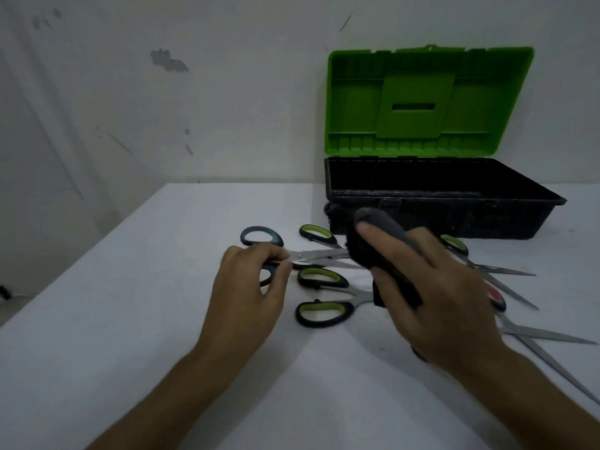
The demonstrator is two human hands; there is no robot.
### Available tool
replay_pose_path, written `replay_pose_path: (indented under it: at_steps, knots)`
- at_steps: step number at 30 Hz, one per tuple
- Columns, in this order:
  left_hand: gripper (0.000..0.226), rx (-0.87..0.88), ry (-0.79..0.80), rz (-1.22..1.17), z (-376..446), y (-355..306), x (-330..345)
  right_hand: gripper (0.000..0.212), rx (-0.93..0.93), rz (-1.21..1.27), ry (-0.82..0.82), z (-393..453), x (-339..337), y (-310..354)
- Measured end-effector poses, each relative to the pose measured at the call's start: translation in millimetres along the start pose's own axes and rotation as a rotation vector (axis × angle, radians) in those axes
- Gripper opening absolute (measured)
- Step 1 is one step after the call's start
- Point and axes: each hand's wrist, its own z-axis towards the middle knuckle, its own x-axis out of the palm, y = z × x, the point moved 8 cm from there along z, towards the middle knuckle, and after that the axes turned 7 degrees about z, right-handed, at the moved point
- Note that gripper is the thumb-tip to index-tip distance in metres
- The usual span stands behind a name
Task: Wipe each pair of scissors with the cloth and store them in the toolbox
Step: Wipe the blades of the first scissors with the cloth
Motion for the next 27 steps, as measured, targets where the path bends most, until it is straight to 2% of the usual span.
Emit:
replay_pose_path:
  at_steps: [3,6,11,14,18,22,25,27]
  knots:
    - [0.015,0.051,-0.037,0.048,-1.1,-2.4,0.7,0.05,0.08,-0.078,0.191,-7.3,30.7,-4.5]
    - [0.018,0.026,-0.065,-0.021,-2.4,-4.3,0.2,0.05,0.114,-0.124,0.263,-12.7,46.9,-6.6]
    - [0.014,-0.161,-0.072,-0.386,-3.5,2.8,5.3,0.05,0.098,-0.173,0.218,-9.8,46.5,-5.1]
    - [0.015,-0.163,-0.087,-0.395,-3.3,-0.8,3.6,0.05,0.11,-0.203,0.198,-10.4,44.7,-8.8]
    - [0.019,-0.2,-0.121,-0.347,1.4,9.0,-3.5,0.052,0.258,-0.229,0.132,-9.3,30.3,-34.3]
    - [0.022,-0.253,-0.079,-0.335,3.3,21.5,1.1,0.05,0.11,-0.146,0.11,-5.3,25.7,-14.5]
    - [0.023,-0.283,0.013,-0.399,0.7,18.8,13.5,0.053,-0.019,-0.108,0.226,-7.1,45.8,13.4]
    - [0.028,-0.279,0.083,-0.449,-1.2,13.4,19.7,0.062,-0.036,-0.103,0.288,-9.8,57.1,18.6]
